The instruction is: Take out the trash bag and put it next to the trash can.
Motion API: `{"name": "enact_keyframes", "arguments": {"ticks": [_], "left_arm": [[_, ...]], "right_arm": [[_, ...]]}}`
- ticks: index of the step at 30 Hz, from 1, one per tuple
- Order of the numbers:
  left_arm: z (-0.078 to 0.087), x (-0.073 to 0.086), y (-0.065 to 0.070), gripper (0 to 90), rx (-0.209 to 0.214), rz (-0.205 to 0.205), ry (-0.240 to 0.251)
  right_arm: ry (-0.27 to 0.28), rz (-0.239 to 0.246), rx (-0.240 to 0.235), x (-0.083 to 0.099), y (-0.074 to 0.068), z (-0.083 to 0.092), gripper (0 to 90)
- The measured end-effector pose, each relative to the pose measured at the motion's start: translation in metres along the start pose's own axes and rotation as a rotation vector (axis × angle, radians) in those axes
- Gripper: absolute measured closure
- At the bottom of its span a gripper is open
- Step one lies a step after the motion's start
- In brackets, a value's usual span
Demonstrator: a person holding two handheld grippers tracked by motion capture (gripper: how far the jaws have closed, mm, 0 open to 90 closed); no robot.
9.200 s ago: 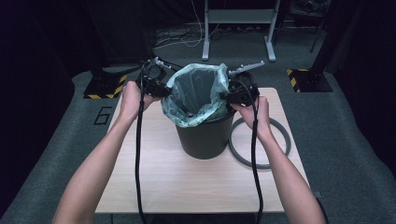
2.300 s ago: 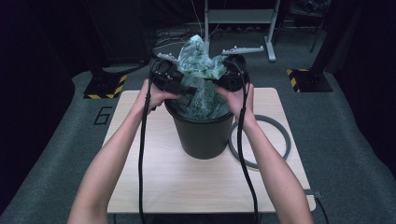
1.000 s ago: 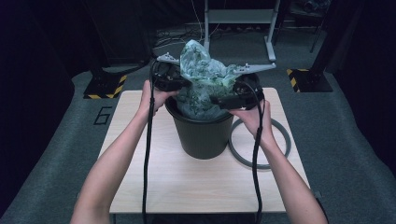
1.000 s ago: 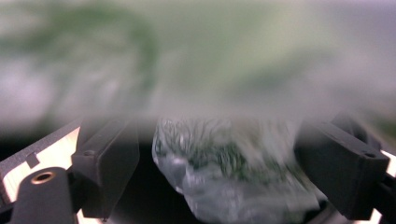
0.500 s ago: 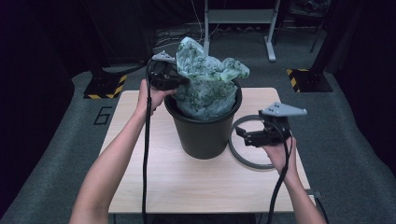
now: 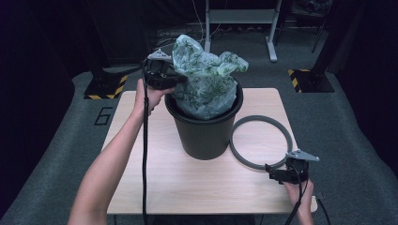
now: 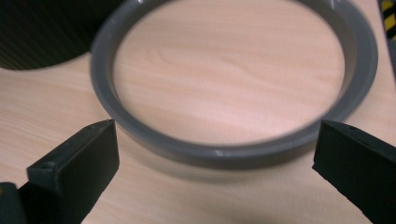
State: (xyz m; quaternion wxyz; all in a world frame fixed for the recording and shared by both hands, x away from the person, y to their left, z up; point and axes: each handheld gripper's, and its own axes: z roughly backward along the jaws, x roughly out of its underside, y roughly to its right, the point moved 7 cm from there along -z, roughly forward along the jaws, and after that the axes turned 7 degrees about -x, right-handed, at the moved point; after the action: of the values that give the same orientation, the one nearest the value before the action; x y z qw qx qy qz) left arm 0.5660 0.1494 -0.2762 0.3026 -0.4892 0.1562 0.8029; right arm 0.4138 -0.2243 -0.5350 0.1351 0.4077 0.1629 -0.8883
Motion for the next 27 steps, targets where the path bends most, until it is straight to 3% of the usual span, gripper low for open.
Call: {"name": "enact_keyframes", "arguments": {"ticks": [8, 20, 27], "left_arm": [[0.011, 0.001, -0.008, 87.2, -0.009, 0.021, 0.028], [0.027, 0.004, -0.025, 87.1, -0.023, 0.055, 0.068], [0.031, 0.009, -0.03, 87.1, -0.044, 0.055, 0.09]], "right_arm": [[-0.02, -0.031, 0.041, 0.021, 0.012, -0.008, 0.0], [-0.027, -0.03, 0.038, 0.03, 0.012, -0.017, 0.0], [-0.031, -0.012, 0.064, 0.032, 0.012, -0.018, 0.0]]}}
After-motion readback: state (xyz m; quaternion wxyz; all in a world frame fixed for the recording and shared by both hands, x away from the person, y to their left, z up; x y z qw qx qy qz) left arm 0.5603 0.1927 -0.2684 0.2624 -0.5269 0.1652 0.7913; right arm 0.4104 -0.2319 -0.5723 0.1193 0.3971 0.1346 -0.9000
